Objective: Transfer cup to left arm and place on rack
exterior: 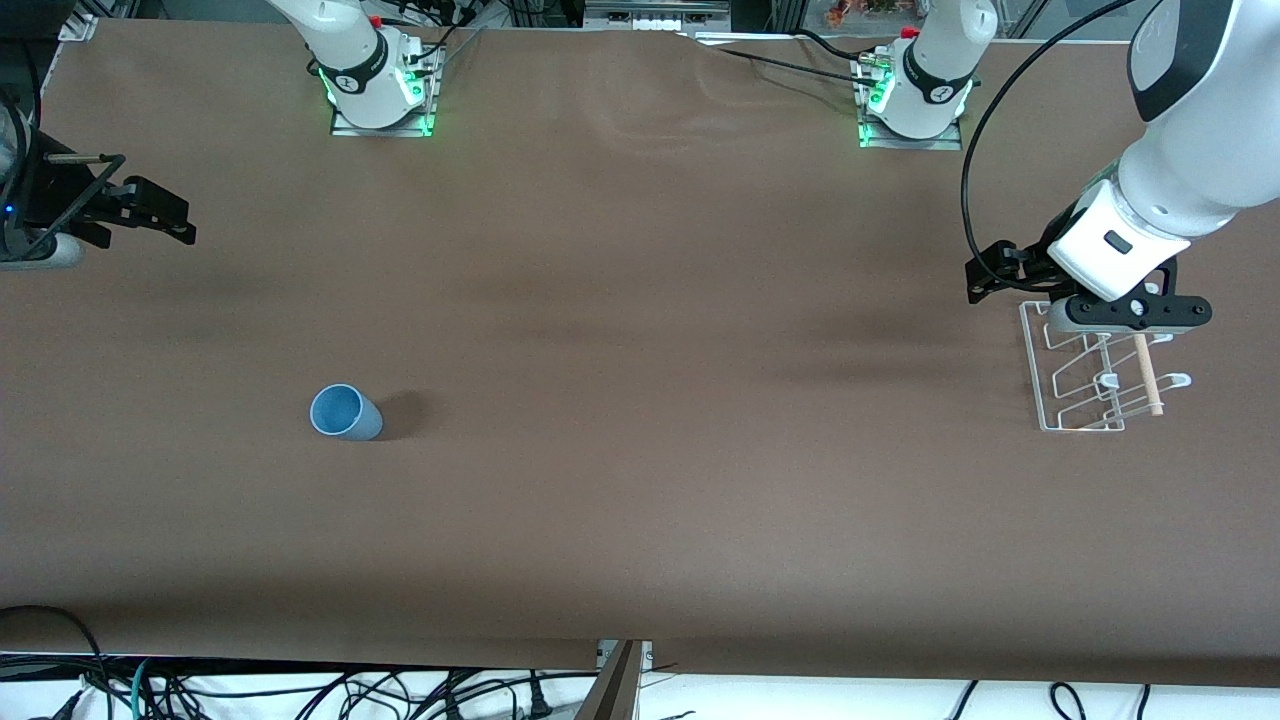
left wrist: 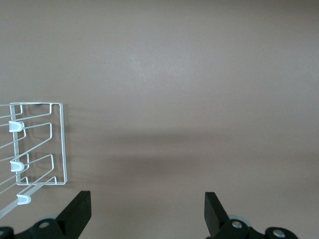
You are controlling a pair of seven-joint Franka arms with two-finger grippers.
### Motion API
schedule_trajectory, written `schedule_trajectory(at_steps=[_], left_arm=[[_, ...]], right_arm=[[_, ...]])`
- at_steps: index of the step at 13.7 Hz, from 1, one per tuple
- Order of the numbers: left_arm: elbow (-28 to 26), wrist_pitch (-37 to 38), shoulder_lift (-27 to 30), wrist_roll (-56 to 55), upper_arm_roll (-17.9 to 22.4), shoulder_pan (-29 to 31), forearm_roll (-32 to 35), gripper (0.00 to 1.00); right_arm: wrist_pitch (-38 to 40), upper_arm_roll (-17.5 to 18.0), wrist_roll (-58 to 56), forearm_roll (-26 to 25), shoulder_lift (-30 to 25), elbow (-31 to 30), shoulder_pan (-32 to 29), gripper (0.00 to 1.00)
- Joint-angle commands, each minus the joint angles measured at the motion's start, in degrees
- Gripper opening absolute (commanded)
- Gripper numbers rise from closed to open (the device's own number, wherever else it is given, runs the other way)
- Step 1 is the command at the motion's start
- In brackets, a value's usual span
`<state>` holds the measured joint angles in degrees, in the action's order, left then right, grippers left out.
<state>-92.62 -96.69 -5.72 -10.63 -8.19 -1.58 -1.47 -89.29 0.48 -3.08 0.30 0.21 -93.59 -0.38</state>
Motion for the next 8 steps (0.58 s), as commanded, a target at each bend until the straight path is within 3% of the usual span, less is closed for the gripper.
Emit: schedule_trajectory(at_steps=[1, 8], left_arm=[[0.69, 0.36, -0.35, 1.23, -0.16, 0.17, 1.47, 1.0], [0.77, 0.36, -0.35, 1.14, -0.25, -0.09, 1.47, 1.0]], right_arm=[[-0.26, 0.48, 0.52, 0.05, -0.56, -0.18, -0.42, 0.99], [-0.18, 0.49, 0.36, 0.14, 0.14, 1.13, -0.42, 0.99]])
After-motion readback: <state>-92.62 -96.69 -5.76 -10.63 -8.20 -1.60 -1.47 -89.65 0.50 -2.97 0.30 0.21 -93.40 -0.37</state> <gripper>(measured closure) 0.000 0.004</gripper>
